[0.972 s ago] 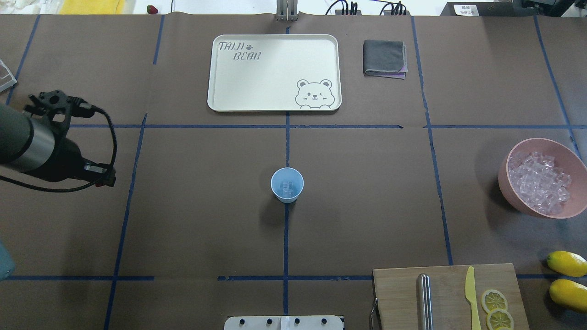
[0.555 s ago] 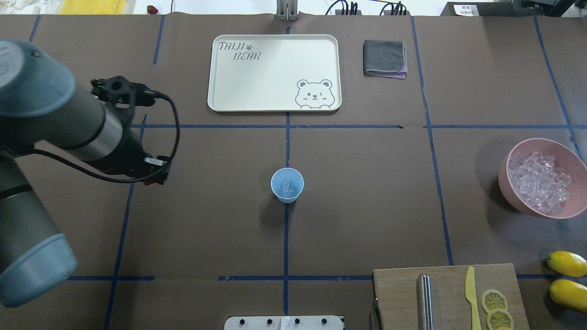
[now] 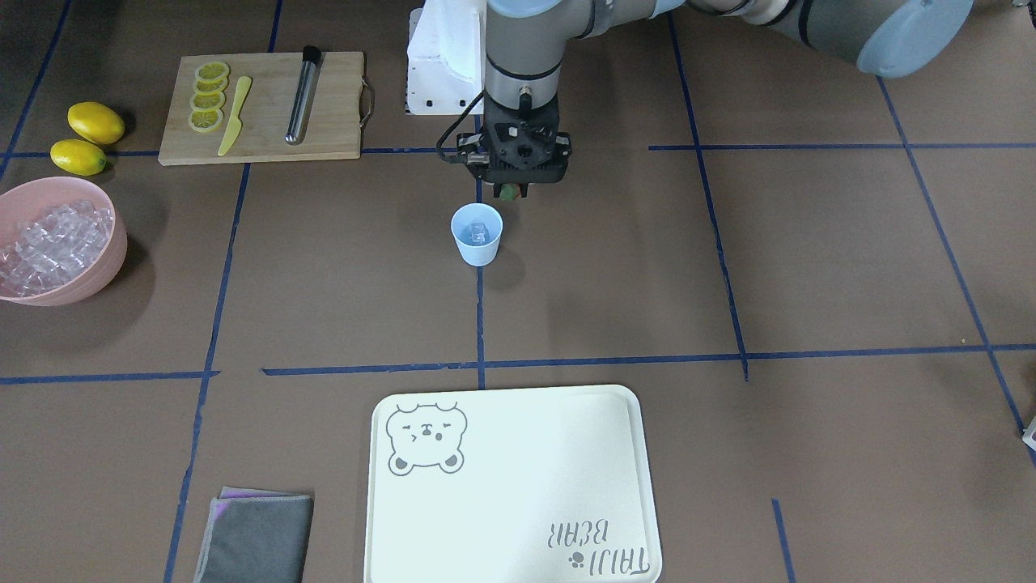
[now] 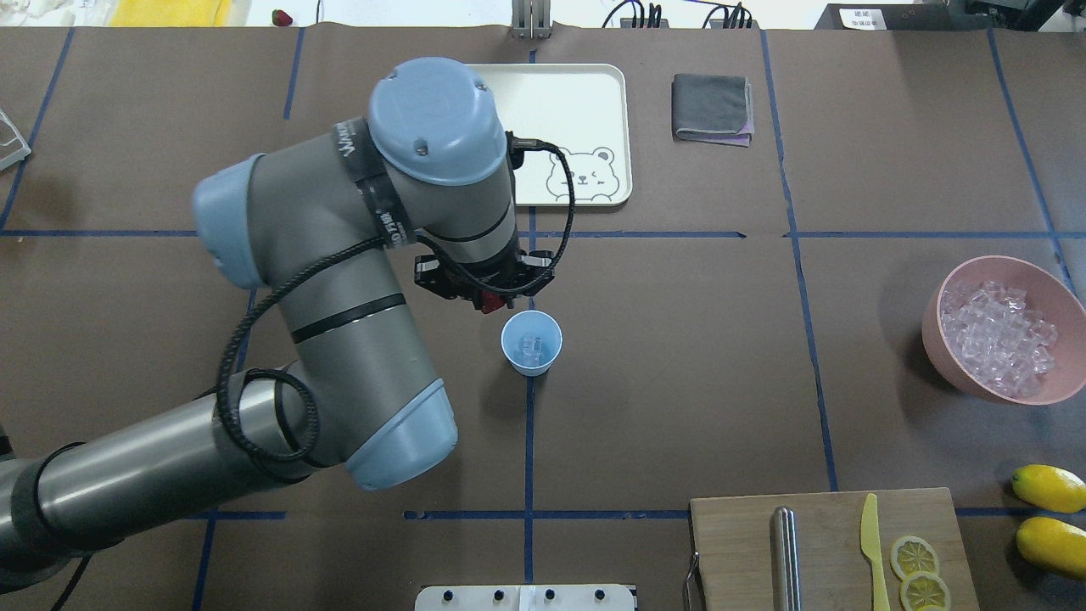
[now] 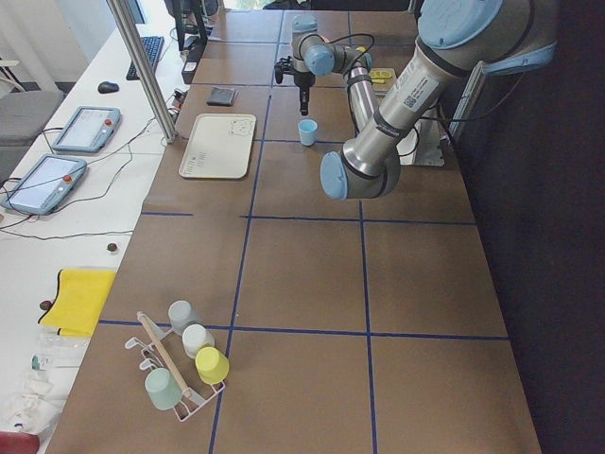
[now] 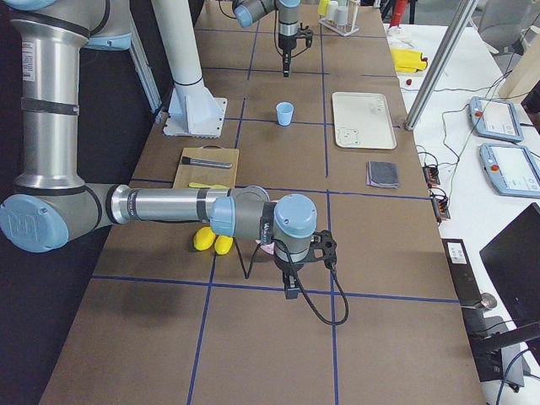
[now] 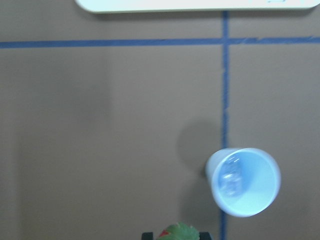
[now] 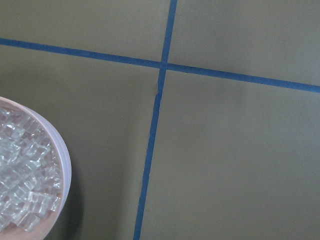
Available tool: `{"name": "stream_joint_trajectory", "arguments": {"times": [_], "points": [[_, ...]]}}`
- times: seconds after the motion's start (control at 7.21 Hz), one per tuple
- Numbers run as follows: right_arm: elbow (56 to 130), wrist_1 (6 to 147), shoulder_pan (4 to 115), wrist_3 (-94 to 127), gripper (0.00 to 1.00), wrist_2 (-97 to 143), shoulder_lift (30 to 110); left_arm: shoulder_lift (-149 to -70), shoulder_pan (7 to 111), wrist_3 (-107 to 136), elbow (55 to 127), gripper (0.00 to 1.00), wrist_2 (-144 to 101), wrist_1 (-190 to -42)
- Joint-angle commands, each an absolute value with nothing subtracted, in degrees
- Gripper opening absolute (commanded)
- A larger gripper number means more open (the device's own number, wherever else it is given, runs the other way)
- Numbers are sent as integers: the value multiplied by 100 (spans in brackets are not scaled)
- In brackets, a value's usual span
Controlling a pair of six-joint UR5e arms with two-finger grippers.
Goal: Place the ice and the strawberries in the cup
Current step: 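Carry the strawberry with the left gripper over the blue cup, then open the left gripper to drop the strawberry into the cup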
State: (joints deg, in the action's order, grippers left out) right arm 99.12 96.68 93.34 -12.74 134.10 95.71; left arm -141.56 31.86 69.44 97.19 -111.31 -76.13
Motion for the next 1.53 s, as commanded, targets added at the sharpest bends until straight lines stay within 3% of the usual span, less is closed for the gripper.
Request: {"name": "stream_joint_trajectory", "arguments": {"times": [0.0,0.69,0.83,1.11,1.39], "points": [[9905,9668,9334,-1274,99,13403,9571,-14369,3015,7101,9133,0,-11004,-8042],[9888,9668,9334,-1274,99,13403,9571,-14353,2936,7102,9158,10,-11013,-8042],[9879,9668,9334,-1274,99,13403,9571,-14344,2936,7075,9184,43,-11021,-8042],[9870,9668,9334,-1275,99,13403,9571,-14335,2936,7093,9220,99,-11021,-8042],[9870,9668,9334,-1283,99,13403,9571,-14335,2936,7093,9220,100,-11021,-8042]]}}
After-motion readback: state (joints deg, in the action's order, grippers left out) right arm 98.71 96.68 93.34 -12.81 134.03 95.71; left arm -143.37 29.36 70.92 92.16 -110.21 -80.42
